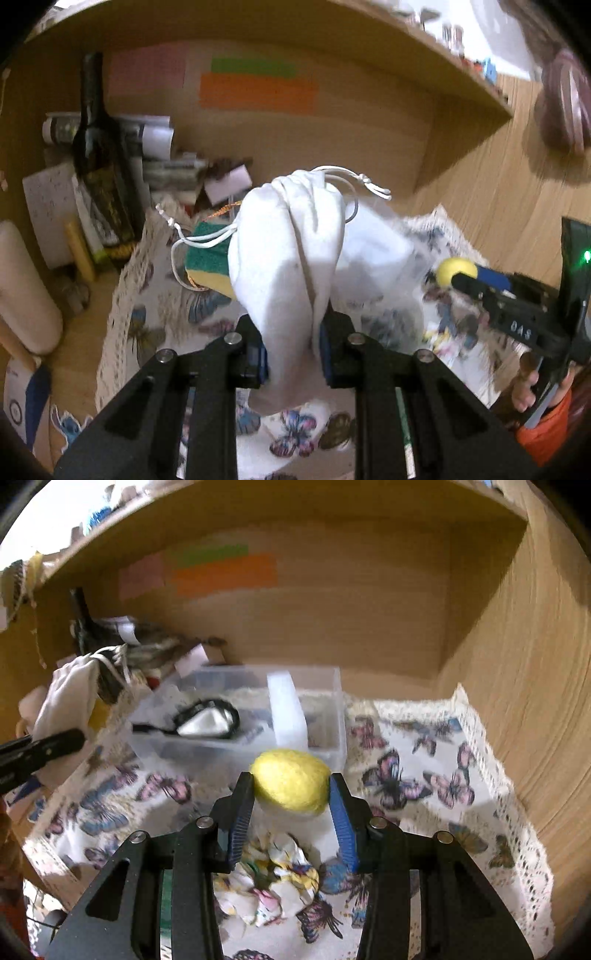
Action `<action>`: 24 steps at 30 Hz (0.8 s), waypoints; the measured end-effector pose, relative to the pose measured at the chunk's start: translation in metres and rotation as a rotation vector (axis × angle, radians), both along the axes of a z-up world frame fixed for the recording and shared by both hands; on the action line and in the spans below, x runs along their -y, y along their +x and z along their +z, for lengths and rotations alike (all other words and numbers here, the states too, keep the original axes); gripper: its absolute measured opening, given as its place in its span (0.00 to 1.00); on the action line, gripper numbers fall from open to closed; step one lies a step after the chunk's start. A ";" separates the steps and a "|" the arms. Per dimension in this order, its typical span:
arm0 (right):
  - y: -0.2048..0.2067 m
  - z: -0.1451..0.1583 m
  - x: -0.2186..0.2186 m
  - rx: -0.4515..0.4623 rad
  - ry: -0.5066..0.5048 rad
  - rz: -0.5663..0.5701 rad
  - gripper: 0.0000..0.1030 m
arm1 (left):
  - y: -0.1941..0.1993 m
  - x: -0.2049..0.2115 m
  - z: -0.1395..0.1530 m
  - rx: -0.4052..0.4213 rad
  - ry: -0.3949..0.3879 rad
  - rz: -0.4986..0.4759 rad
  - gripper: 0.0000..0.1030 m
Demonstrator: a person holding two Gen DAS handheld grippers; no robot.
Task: Organize soft objects
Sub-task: 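Carry the drawstring bag and yellow ball into the clear box and release both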
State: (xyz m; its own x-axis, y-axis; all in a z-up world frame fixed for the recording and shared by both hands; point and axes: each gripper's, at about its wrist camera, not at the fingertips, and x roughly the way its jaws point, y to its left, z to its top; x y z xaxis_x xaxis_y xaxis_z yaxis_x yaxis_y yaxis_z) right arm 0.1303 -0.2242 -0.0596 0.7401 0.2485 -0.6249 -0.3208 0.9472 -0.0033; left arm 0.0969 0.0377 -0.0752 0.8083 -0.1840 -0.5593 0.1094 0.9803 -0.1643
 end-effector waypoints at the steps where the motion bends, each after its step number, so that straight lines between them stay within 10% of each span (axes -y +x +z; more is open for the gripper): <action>1: 0.000 0.004 -0.001 0.011 0.005 0.005 0.37 | 0.002 -0.001 0.004 0.008 -0.008 -0.004 0.21; 24: 0.035 0.009 -0.048 0.004 0.011 0.107 0.37 | 0.091 0.035 -0.029 -0.074 0.009 0.104 0.21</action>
